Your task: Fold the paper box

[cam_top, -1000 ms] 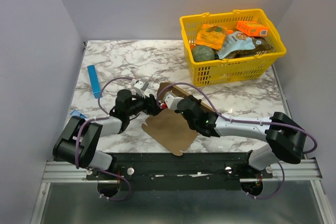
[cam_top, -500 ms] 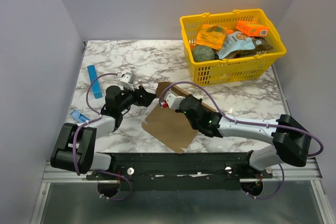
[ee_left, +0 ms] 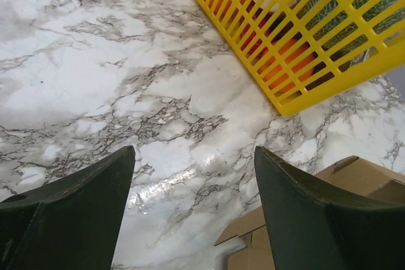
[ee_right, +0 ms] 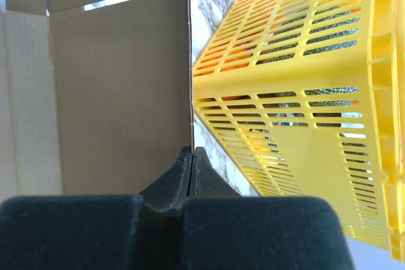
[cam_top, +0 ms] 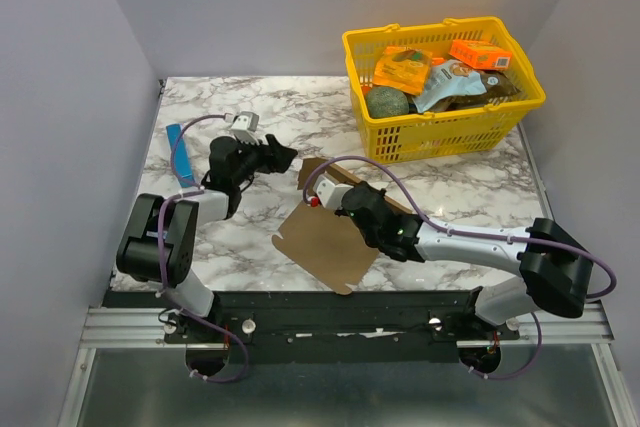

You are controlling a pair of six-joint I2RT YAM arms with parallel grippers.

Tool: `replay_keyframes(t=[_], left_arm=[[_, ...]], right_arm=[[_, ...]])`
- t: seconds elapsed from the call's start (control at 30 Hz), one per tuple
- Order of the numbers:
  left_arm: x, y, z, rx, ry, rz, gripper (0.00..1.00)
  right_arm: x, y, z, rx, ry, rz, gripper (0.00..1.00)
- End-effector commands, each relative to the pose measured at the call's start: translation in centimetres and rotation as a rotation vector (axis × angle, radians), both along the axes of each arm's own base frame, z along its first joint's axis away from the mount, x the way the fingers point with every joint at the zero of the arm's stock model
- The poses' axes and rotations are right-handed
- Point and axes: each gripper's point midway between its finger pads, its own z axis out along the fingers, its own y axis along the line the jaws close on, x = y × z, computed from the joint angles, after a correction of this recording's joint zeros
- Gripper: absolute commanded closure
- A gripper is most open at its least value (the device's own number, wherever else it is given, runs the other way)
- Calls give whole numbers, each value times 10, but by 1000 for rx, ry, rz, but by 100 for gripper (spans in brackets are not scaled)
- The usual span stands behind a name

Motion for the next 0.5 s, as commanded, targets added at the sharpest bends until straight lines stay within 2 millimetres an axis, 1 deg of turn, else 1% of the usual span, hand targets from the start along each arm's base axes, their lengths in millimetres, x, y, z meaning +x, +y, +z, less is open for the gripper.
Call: replay_keyframes(t=[0.0, 0.07, 0.13, 0.3, 0.4, 0.47], left_arm=[[-16, -17, -19, 29, 28, -65, 16], [-28, -29, -21, 32, 27, -107, 16], [-40, -35, -28, 38, 41, -132, 16], [-58, -48, -33, 33, 36, -195, 16], [-67, -51, -36, 37, 42, -201, 16], [-70, -51, -35, 37, 33, -191, 16]], right_arm=[[-3, 2, 0, 5, 10, 10, 99], [-3, 3, -1, 6, 11, 13, 99], [-2, 4, -2, 2, 12, 13, 99], [-1, 7, -3, -7, 14, 18, 99], [1, 6, -5, -27, 9, 11, 99], [2, 6, -5, -39, 3, 11, 99]])
